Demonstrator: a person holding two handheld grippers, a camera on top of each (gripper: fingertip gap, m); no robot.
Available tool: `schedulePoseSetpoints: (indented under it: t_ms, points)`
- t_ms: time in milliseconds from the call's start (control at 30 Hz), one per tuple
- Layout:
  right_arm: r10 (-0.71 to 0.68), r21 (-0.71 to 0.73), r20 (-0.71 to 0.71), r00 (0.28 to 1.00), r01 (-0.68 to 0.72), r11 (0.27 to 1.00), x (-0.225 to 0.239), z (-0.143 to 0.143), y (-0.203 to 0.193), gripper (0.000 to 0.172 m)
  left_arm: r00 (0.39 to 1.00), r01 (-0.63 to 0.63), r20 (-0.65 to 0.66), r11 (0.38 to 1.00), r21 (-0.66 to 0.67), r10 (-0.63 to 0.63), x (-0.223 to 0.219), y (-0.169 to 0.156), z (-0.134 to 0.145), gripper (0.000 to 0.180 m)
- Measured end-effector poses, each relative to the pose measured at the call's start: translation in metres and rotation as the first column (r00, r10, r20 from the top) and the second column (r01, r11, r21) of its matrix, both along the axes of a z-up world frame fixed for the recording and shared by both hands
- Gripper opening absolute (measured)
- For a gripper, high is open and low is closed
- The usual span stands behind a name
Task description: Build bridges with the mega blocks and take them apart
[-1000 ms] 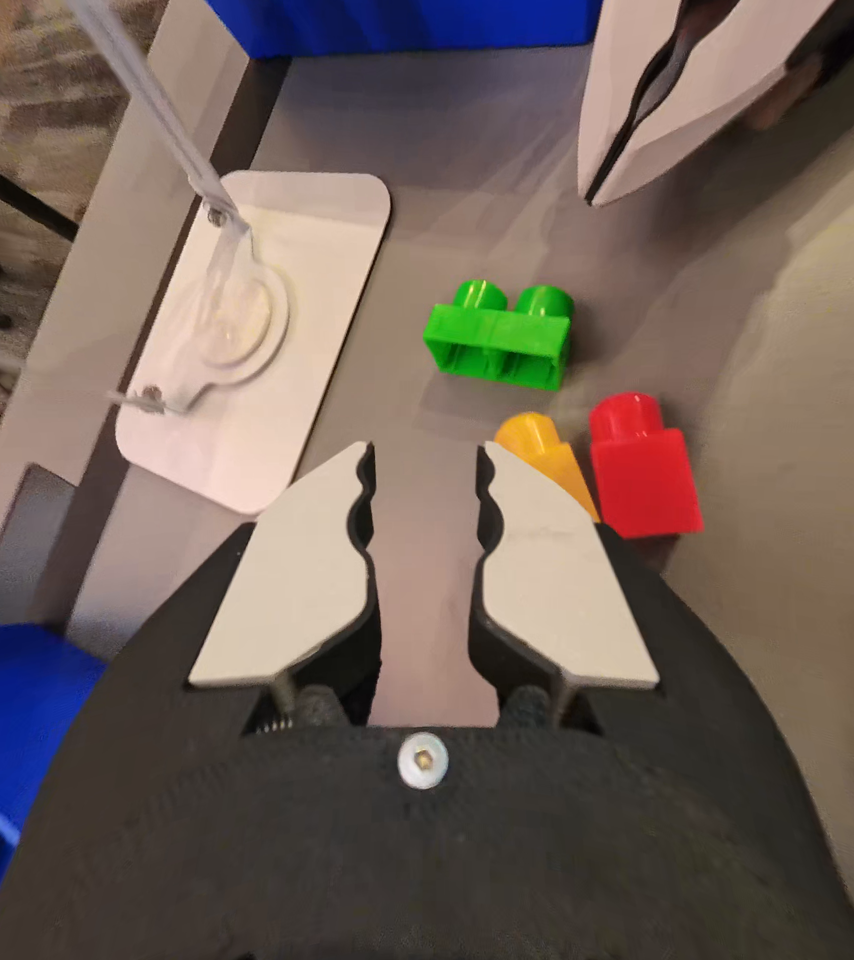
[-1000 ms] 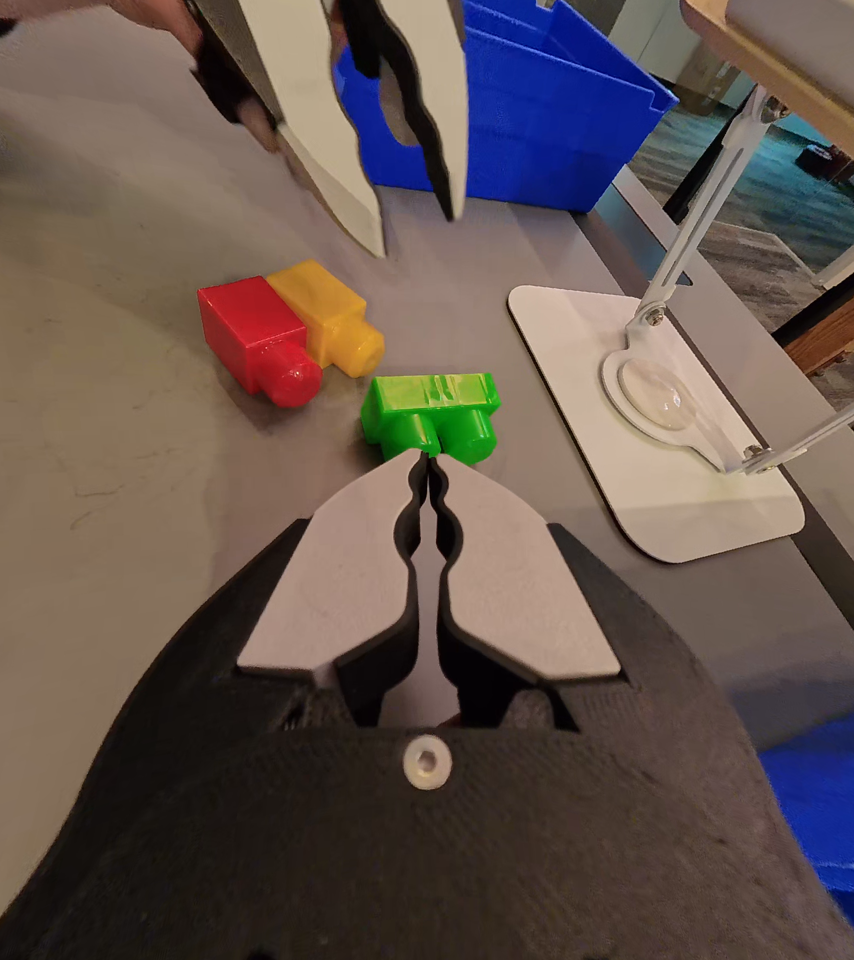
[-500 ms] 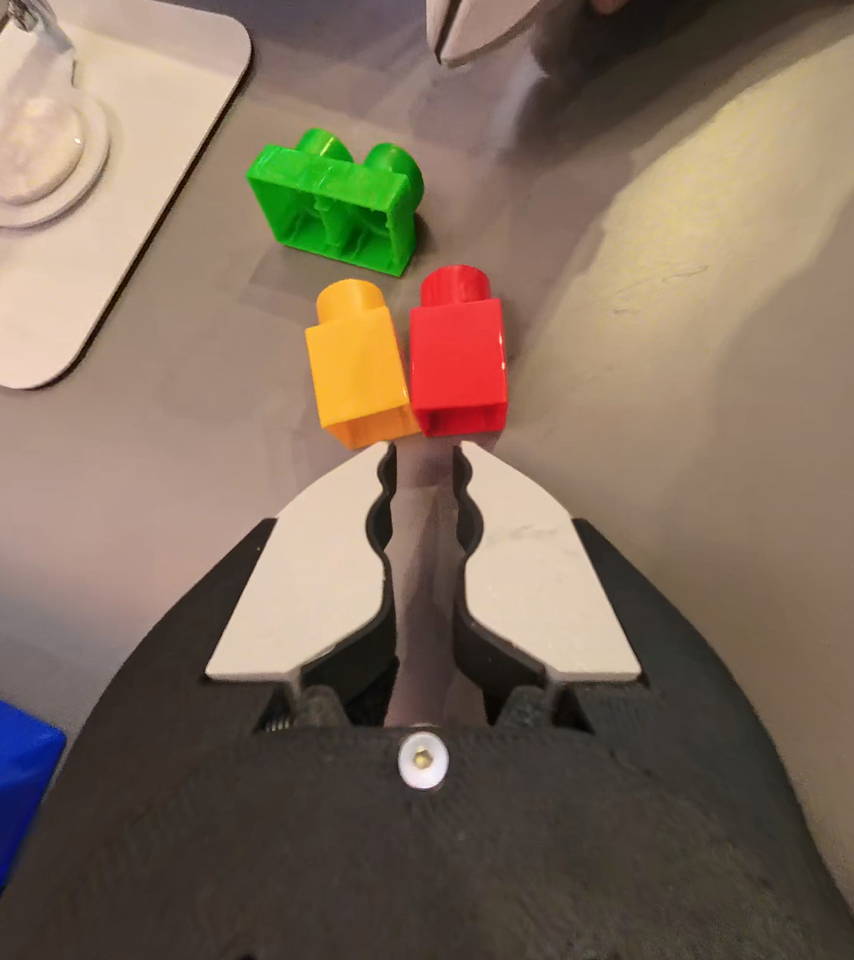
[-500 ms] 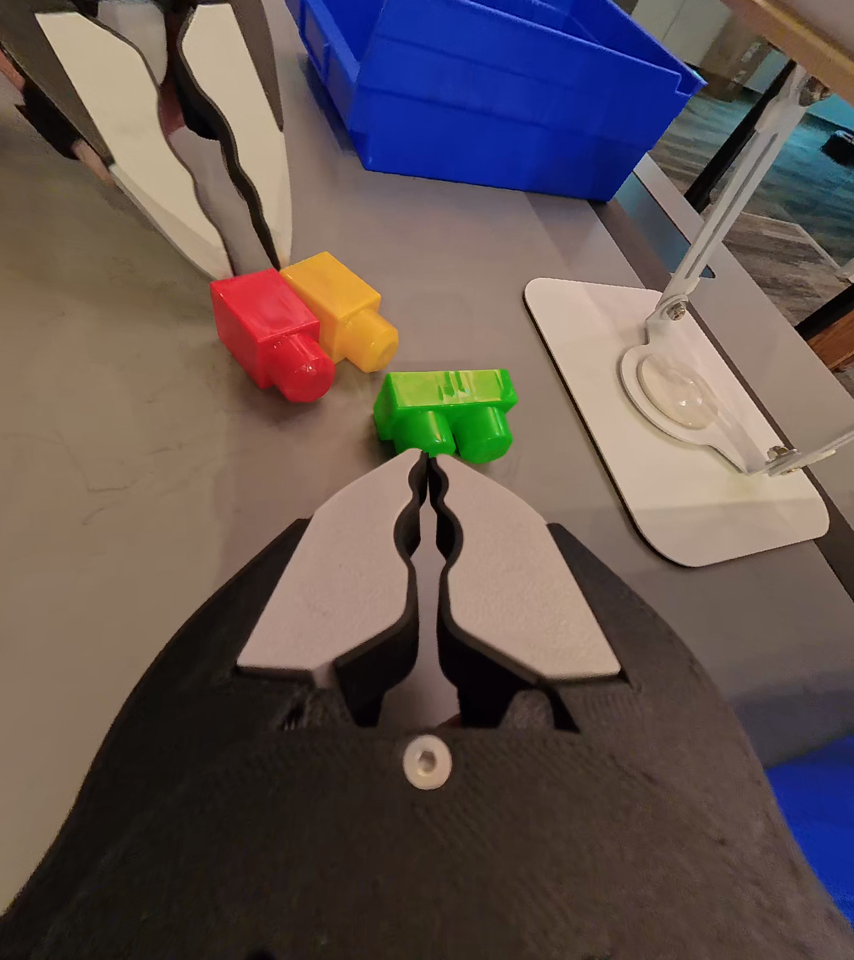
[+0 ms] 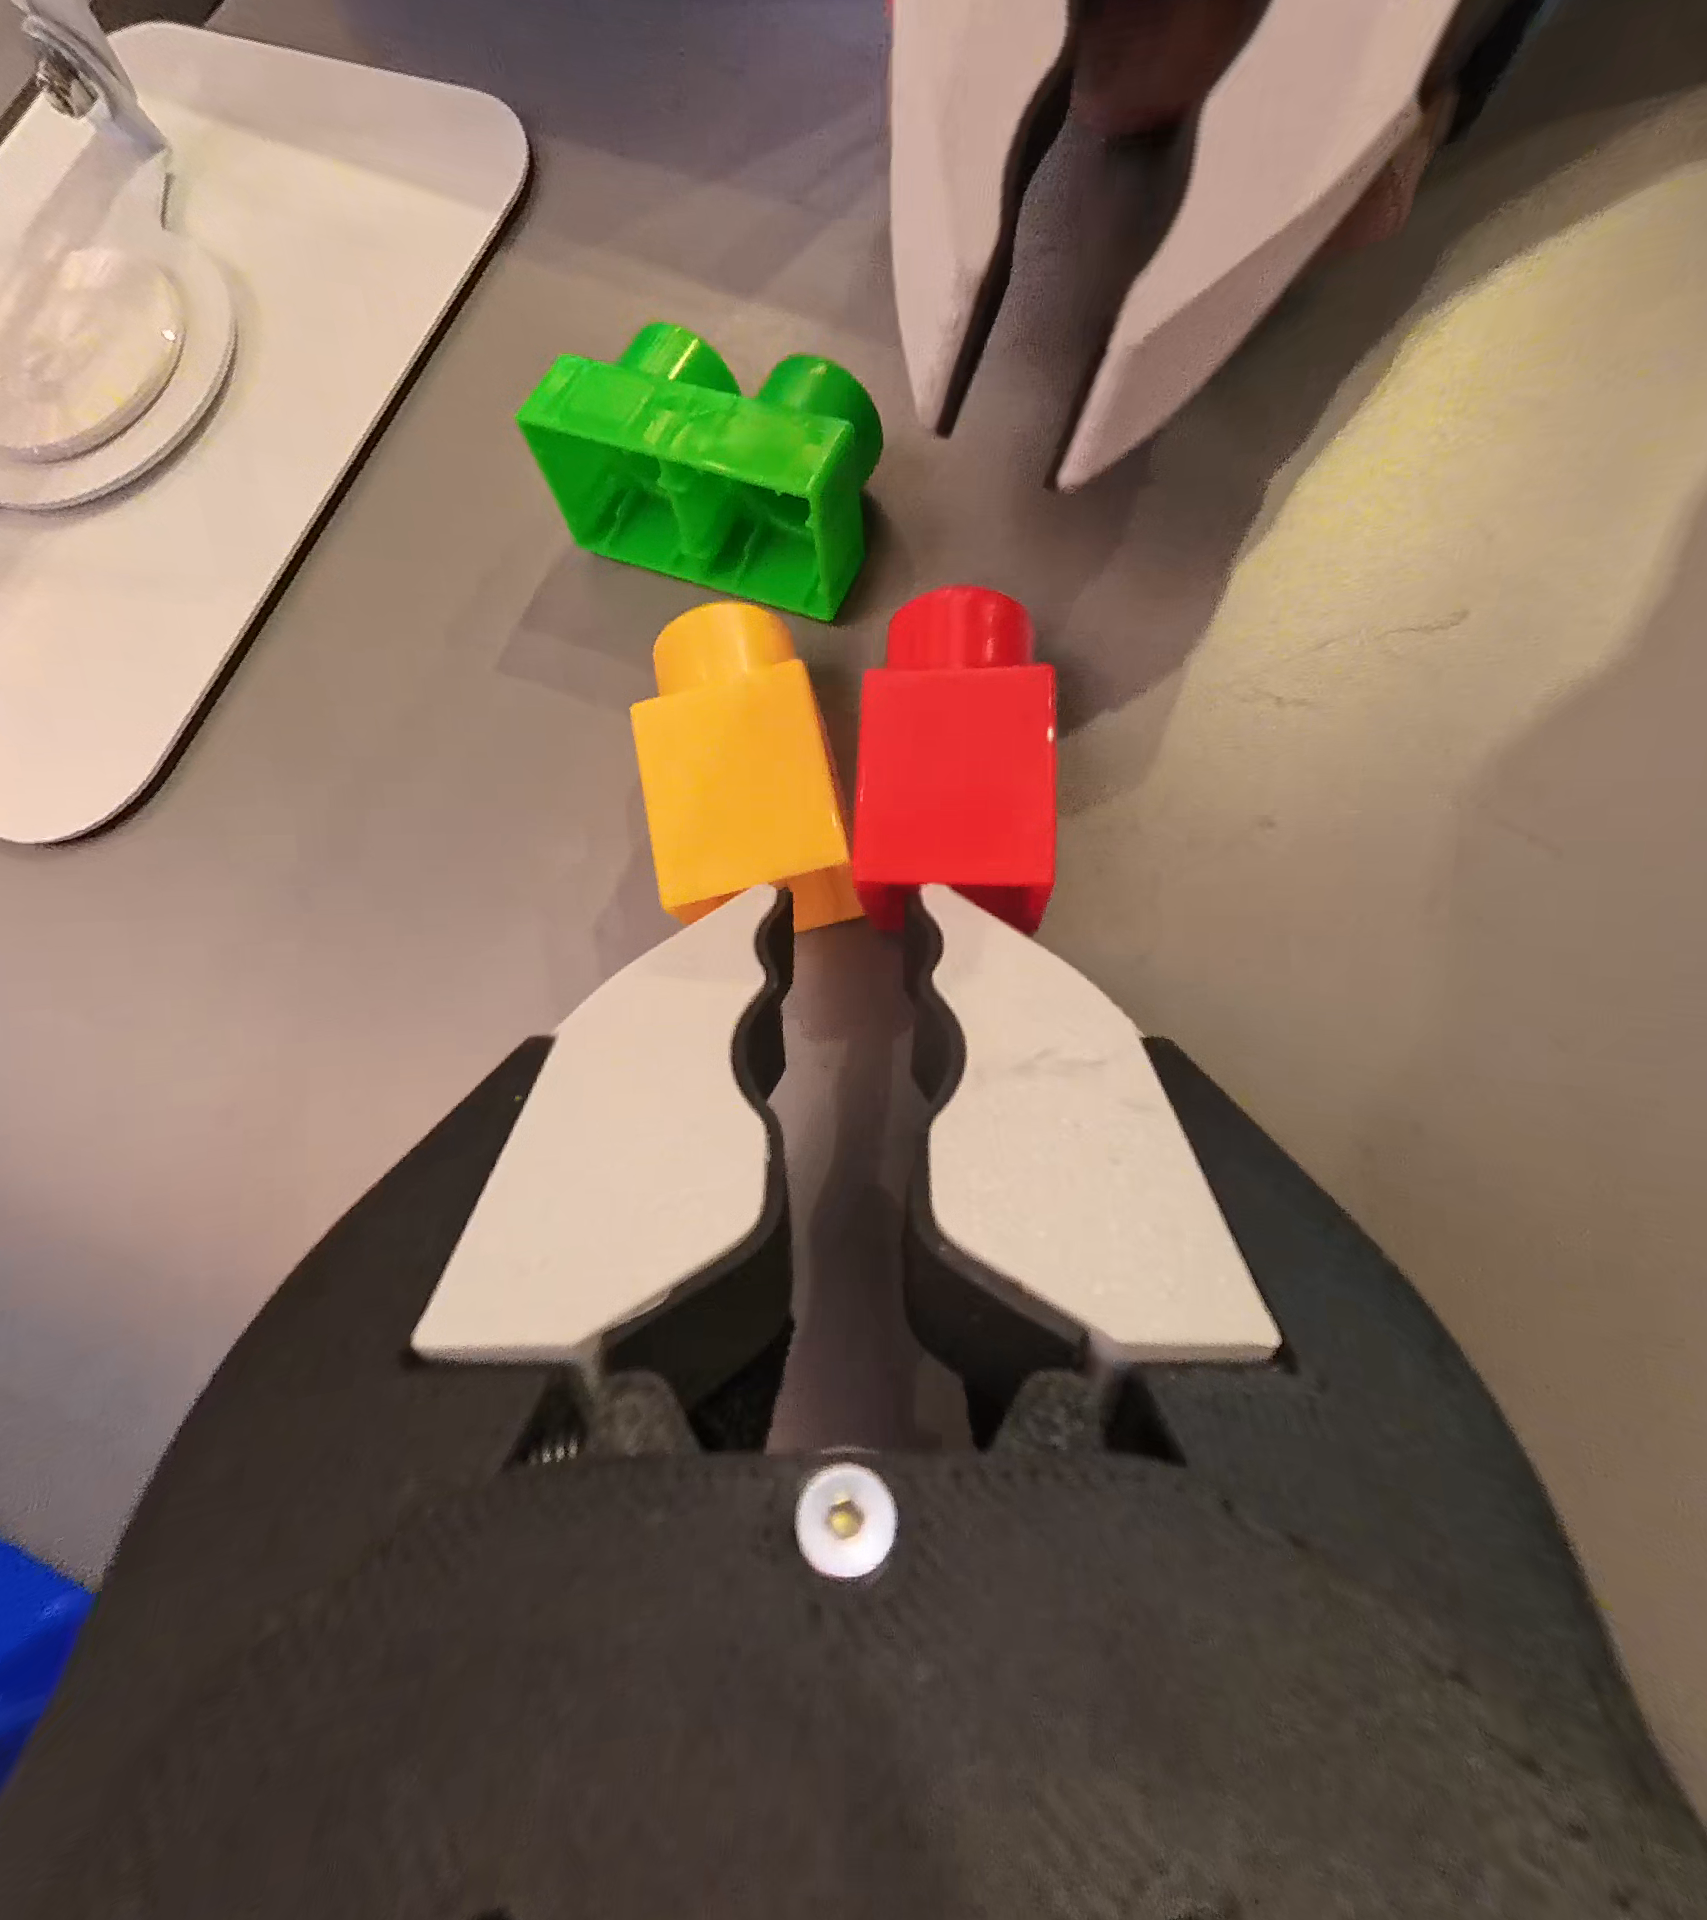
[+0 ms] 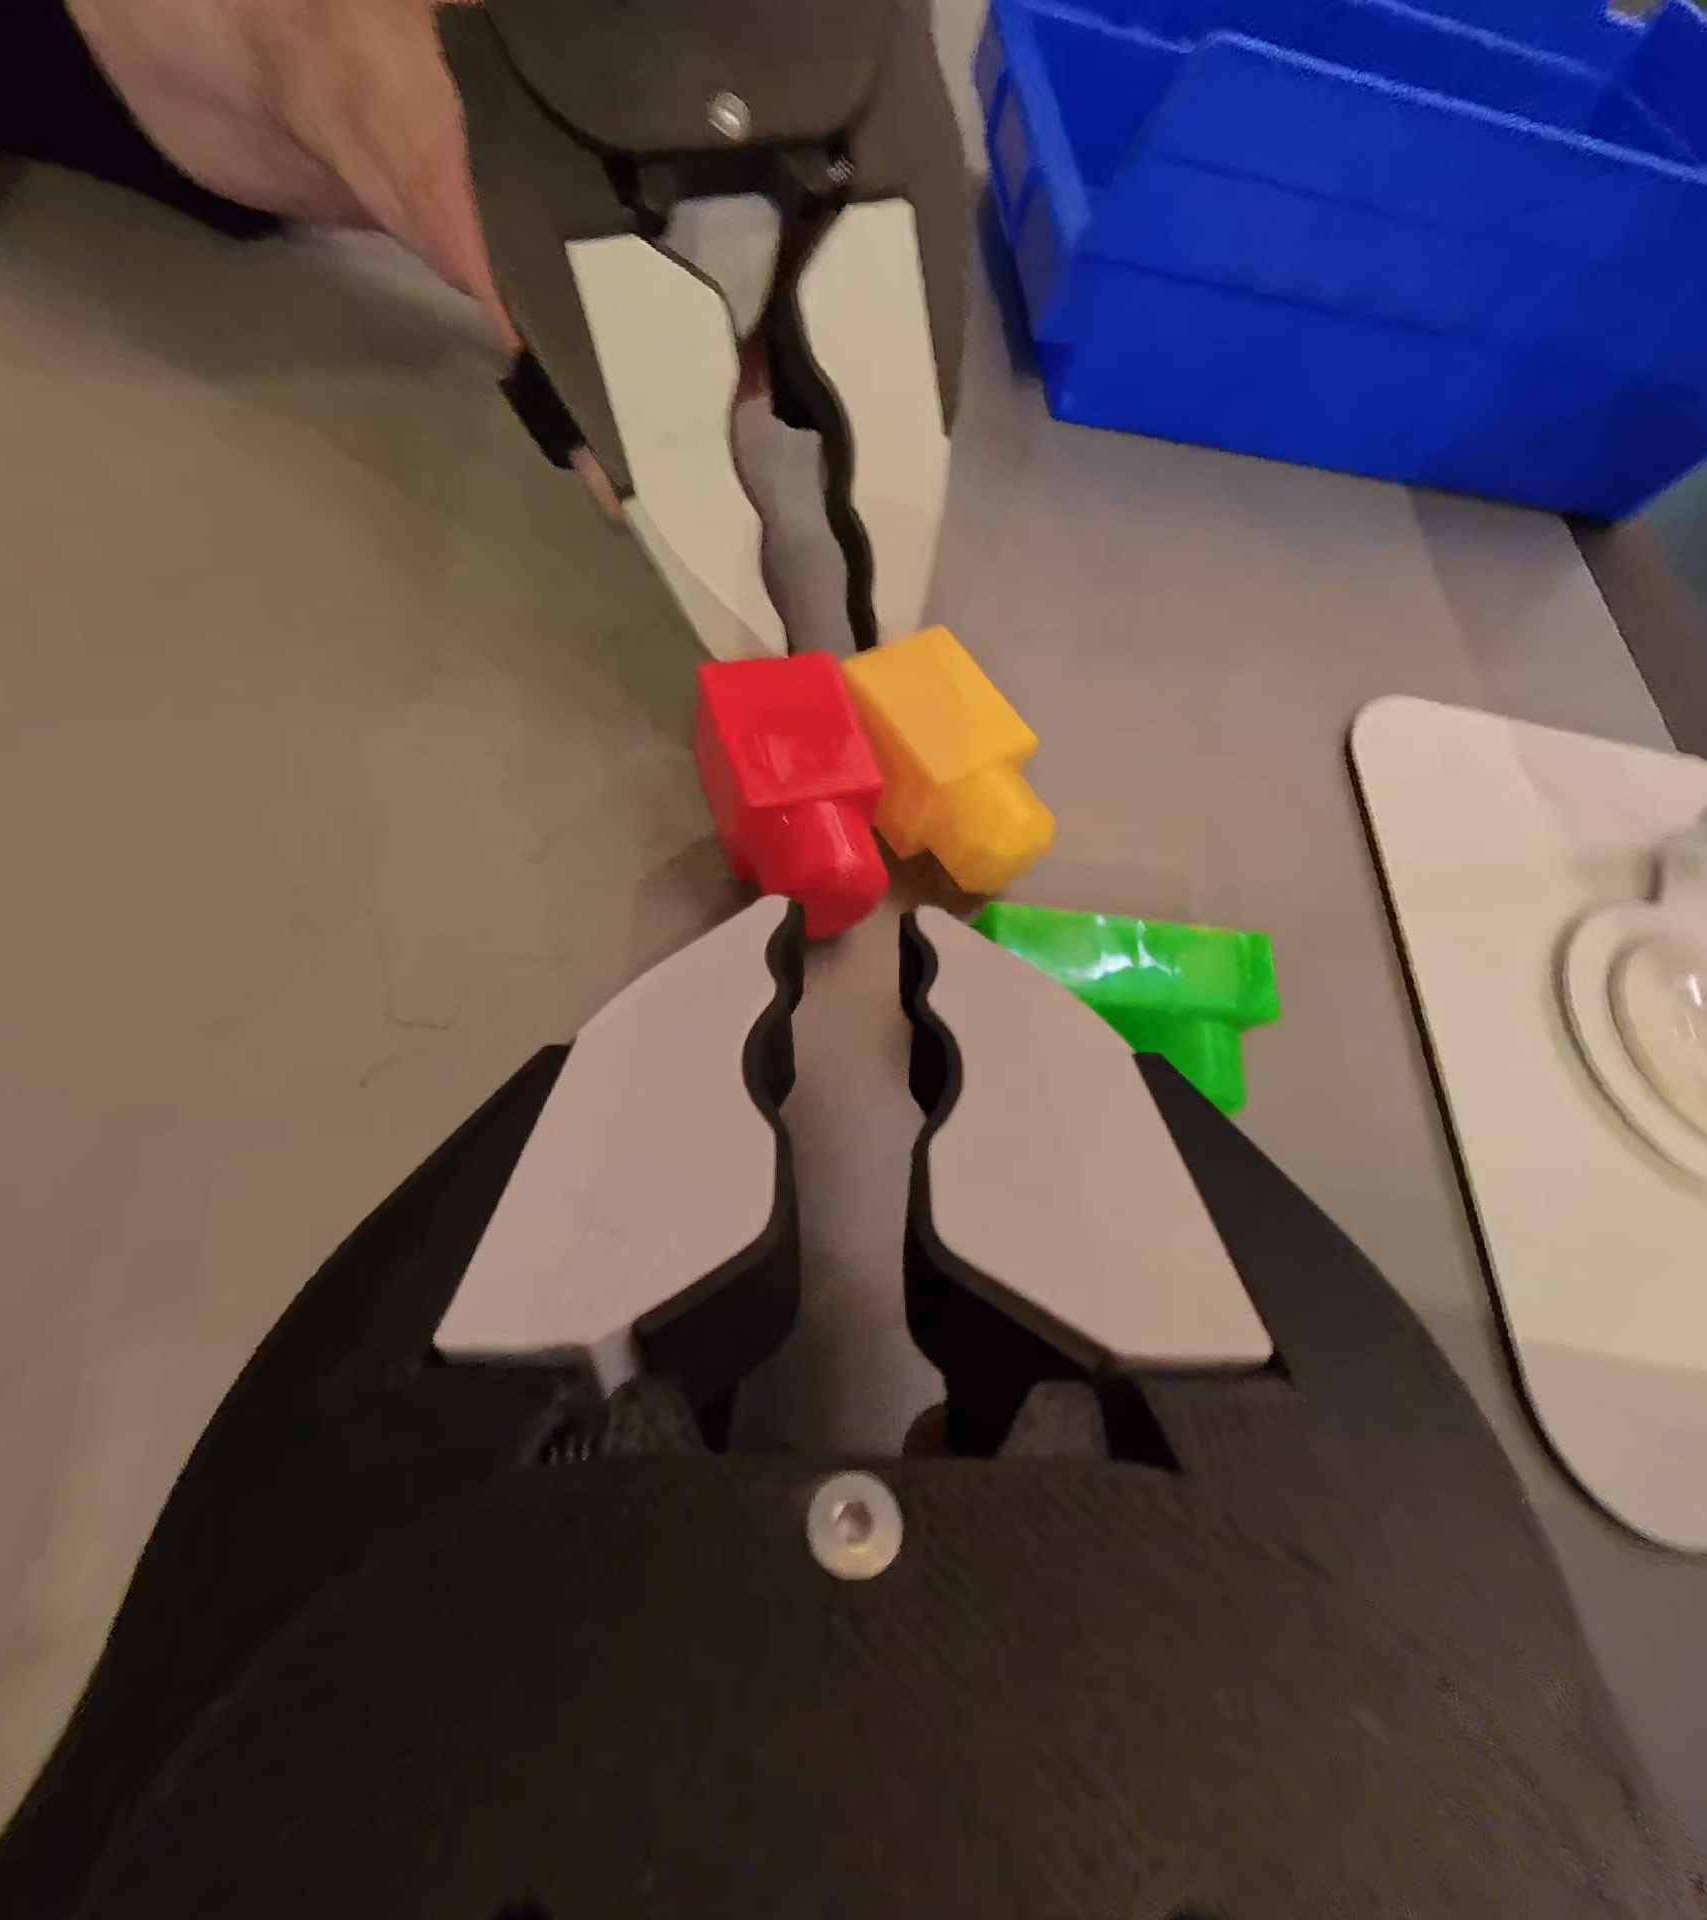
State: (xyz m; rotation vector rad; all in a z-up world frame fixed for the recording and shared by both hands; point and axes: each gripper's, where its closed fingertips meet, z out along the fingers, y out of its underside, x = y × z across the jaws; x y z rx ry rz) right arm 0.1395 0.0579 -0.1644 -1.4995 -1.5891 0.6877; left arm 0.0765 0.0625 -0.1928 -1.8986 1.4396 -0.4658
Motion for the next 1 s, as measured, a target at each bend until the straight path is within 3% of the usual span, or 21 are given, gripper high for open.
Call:
schedulePoseSetpoints:
  t_ms: [167,333,400,667,1000]
  points:
    - [0.075,0.048,0.018,0.997,-0.076,0.996,-0.017,0.006,-0.001,0.036,1.0,-0.009,0.009,1.0,0.006,0.009,-0.001,0.004,0.001,0.019]
    - [0.161,-0.058,0.147,0.976,-0.154,0.986,-0.031,-0.002,0.006,0.094,1.0,-0.007,0.02,1.0,-0.001,0.007,0.0,0.004,-0.001,0.019]
    - [0.183,-0.069,0.246,0.952,-0.171,0.983,-0.031,-0.016,0.01,0.103,1.0,-0.003,0.024,1.0,-0.003,0.003,0.0,0.004,-0.001,0.018]
    - [0.235,-0.088,0.348,0.908,-0.218,0.972,-0.042,-0.029,0.013,0.065,1.0,0.004,0.028,1.0,0.005,-0.004,0.001,0.005,-0.001,0.015]
    - [0.239,-0.091,0.373,0.896,-0.222,0.971,-0.041,-0.029,0.01,0.065,1.0,0.023,0.022,1.0,-0.017,-0.022,0.0,0.002,-0.003,0.018]
